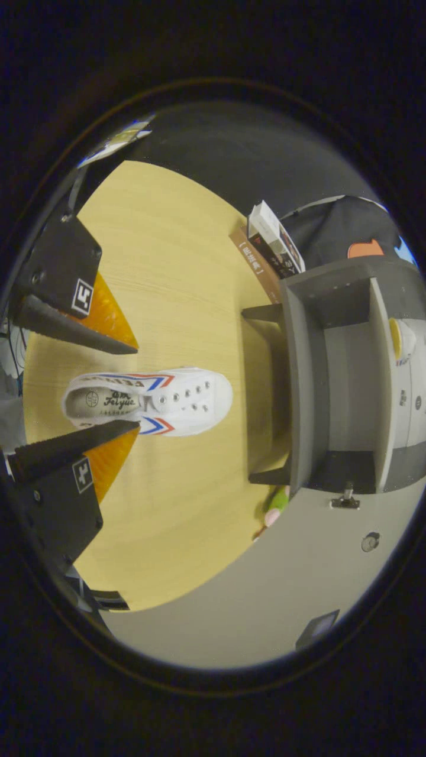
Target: Open the shoe cabinet door, grab the shoes and put them into the shoe cabinet, then close the shoe cabinet door.
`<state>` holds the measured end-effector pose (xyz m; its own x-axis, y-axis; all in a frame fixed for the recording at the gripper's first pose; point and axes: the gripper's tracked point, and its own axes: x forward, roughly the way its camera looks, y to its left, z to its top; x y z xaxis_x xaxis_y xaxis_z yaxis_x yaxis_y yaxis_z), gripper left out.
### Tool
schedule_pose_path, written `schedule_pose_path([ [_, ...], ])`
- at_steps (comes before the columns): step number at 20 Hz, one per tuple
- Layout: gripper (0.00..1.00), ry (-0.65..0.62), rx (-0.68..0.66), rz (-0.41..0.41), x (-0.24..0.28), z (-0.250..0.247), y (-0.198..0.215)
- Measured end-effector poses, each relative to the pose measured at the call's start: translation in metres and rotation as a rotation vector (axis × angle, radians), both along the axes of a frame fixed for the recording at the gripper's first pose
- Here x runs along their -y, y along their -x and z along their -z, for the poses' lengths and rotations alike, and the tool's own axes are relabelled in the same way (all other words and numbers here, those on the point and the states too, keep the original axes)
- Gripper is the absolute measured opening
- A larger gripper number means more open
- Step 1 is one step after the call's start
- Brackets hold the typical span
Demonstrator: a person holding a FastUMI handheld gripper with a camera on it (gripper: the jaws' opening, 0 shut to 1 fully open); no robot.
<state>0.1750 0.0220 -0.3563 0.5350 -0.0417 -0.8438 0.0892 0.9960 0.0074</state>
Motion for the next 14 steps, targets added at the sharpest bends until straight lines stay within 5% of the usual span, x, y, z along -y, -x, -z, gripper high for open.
schedule_pose_path([
  [10, 0.05, -0.130, -0.050, -0.004, -0.014, 0.015, -0.012],
  [14, 0.04, -0.097, 0.013, -0.070, -0.006, -0.006, -0.022],
])
